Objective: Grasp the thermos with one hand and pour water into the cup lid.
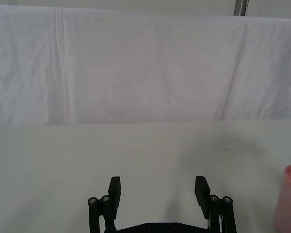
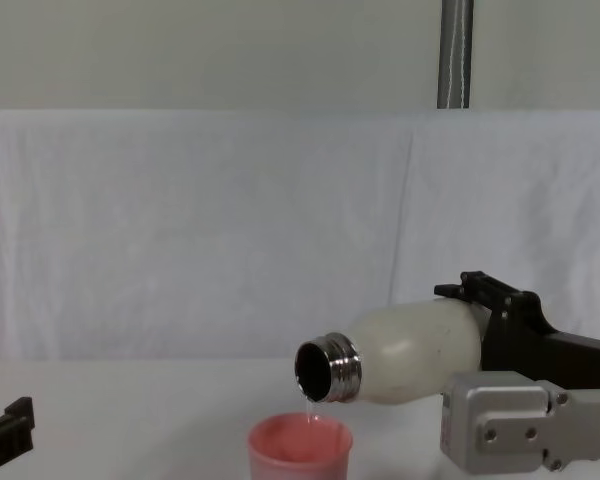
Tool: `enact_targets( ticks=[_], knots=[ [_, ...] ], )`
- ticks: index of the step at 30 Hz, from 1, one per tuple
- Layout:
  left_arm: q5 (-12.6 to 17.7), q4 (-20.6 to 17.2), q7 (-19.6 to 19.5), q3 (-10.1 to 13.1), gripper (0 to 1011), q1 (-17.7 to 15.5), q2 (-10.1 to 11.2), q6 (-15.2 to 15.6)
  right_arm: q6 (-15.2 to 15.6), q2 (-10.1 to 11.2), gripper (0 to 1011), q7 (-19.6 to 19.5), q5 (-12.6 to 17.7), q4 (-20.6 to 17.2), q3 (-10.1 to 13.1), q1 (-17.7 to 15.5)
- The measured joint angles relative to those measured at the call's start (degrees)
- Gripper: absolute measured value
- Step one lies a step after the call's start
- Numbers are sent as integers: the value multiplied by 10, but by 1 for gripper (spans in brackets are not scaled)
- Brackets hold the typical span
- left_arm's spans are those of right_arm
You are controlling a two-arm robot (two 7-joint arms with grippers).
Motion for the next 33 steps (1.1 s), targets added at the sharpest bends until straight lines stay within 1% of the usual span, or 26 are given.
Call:
enact_targets(
  ticks=[33],
  knots=[
    [0,0,0,0,1001,0,0,0,0,2,959,-3,-5,0,-1,2]
  ],
)
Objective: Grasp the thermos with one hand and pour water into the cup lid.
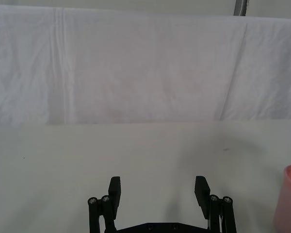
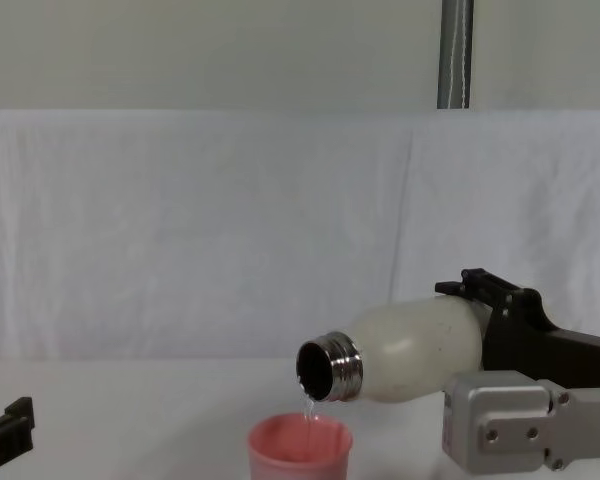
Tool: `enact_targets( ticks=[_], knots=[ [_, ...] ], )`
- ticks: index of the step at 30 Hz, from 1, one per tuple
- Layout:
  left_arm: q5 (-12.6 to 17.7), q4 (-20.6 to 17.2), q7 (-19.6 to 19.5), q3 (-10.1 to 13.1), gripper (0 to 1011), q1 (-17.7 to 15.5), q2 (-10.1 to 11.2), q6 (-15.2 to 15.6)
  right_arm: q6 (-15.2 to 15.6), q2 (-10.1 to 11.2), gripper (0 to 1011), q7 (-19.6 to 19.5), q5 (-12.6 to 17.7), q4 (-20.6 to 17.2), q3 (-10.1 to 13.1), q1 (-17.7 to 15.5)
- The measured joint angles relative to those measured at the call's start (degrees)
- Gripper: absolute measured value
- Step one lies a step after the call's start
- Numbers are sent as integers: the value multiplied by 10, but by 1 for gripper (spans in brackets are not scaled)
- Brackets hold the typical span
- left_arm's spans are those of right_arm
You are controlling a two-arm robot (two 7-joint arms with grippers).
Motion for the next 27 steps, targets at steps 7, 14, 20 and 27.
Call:
enact_targets(
  ticks=[7,14,20,27],
  knots=[
    [0,0,0,0,1001,0,0,0,1,0,960,0,0,-1,0,-1],
    [0,0,0,0,1001,0,0,0,1,0,960,0,0,-2,0,-2],
    [0,0,0,0,1001,0,0,0,1,0,959,0,0,-2,0,-2],
    [0,0,0,0,1001,0,0,0,1,0,960,0,-1,-2,-1,-2]
  ],
)
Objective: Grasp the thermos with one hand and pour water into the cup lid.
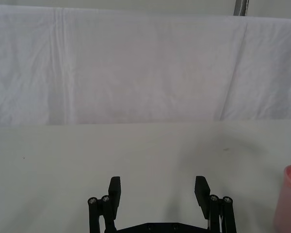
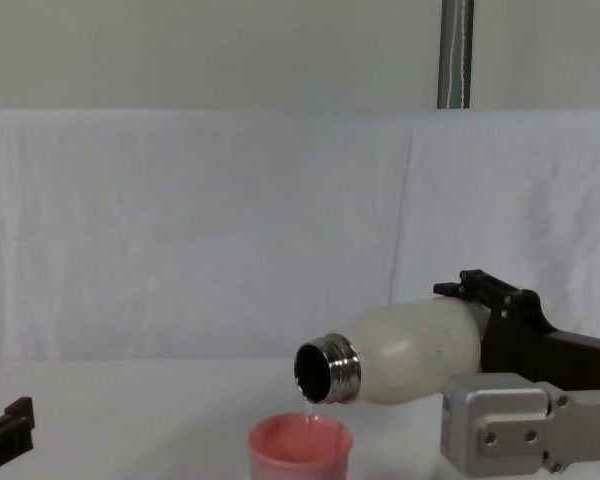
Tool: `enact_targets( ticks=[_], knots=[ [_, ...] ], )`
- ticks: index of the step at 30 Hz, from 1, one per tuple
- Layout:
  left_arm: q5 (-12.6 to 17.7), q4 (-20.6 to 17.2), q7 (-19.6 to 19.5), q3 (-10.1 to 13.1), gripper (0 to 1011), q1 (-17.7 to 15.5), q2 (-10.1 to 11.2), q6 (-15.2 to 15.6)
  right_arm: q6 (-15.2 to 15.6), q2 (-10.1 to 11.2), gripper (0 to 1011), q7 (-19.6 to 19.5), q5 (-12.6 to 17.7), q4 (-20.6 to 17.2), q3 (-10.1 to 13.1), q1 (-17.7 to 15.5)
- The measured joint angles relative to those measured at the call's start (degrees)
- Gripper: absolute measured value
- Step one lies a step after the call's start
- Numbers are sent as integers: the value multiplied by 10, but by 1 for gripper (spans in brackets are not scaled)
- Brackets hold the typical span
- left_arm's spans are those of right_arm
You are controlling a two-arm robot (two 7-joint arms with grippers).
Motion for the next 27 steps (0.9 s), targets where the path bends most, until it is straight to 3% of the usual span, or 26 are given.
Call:
enact_targets(
  ticks=[27],
  knots=[
    [0,0,0,0,1001,0,0,0,1,0,960,0,-2,0,-2,0]
  ],
)
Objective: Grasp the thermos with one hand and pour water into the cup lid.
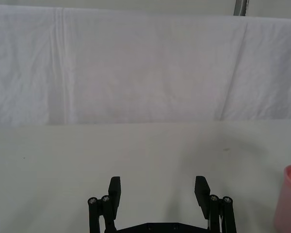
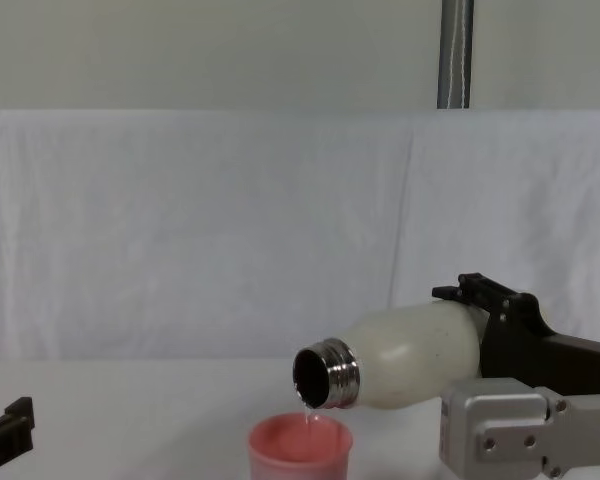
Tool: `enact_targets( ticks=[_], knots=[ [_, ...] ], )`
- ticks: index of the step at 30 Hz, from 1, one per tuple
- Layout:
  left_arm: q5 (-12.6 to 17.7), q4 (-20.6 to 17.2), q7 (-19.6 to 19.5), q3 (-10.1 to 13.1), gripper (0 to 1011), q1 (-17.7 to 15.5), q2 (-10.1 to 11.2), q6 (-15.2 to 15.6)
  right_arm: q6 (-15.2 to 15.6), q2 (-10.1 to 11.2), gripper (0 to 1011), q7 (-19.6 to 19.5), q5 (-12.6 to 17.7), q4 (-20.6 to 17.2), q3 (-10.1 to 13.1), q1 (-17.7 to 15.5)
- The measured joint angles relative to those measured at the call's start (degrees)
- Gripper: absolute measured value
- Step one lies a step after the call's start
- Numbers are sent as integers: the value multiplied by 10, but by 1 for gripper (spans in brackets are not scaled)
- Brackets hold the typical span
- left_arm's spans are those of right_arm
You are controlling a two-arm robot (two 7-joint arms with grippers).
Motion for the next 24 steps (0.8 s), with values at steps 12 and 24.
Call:
enact_targets(
  ticks=[12,24],
  knots=[
    [0,0,0,0,1001,0,0,0,0,0,959,1,0,0,0,0],
    [0,0,0,0,1001,0,0,0,0,0,959,2,0,1,-1,1]
  ],
)
